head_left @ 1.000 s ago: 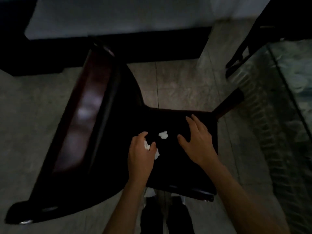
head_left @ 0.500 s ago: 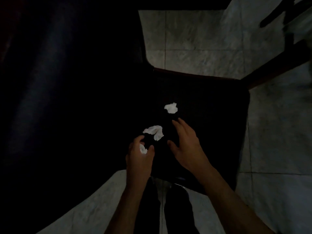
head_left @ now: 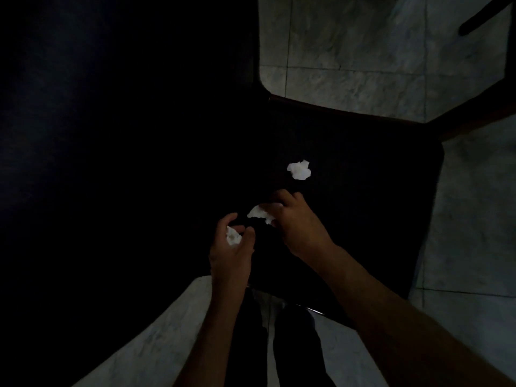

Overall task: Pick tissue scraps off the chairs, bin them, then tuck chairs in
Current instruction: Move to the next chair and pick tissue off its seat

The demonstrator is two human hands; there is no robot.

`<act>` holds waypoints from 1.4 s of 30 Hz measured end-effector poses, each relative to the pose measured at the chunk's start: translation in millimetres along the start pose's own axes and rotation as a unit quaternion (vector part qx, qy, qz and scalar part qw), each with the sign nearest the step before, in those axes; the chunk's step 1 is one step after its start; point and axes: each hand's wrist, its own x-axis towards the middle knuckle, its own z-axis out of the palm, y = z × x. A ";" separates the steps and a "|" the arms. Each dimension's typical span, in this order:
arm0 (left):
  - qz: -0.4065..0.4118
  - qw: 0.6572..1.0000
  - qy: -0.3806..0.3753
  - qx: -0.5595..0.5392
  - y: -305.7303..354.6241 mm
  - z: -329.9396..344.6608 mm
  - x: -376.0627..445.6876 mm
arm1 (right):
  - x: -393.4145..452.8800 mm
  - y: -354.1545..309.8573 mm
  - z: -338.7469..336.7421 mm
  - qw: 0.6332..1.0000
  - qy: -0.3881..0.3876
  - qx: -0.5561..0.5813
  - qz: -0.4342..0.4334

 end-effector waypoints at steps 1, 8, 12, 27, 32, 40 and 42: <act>-0.007 1.000 0.001 -0.018 0.3 -0.4 1.0 | -0.7 2.8 1.9 1.000 -0.003 -0.002 0.007; -0.126 0.947 -0.022 -0.296 15.9 2.7 2.0 | -18.9 18.8 11.7 0.989 0.051 0.088 0.105; -0.159 0.901 -0.036 -0.403 22.7 6.8 -0.7 | -29.2 9.1 5.2 0.941 0.143 0.255 0.168; -0.146 0.916 -0.136 -0.348 36.7 29.9 0.3 | -29.6 -32.9 4.8 0.905 0.148 0.375 0.136; -0.170 0.933 -0.087 -0.305 37.3 36.8 -0.4 | -32.6 -38.5 7.2 0.878 0.180 0.402 0.185; -0.099 0.977 -0.021 -0.188 41.3 41.2 24.2 | -24.0 -10.9 -5.3 0.860 0.242 0.394 0.214; -0.064 0.990 -0.020 -0.123 41.5 39.3 32.4 | -12.0 8.5 -12.3 0.870 0.259 0.328 0.262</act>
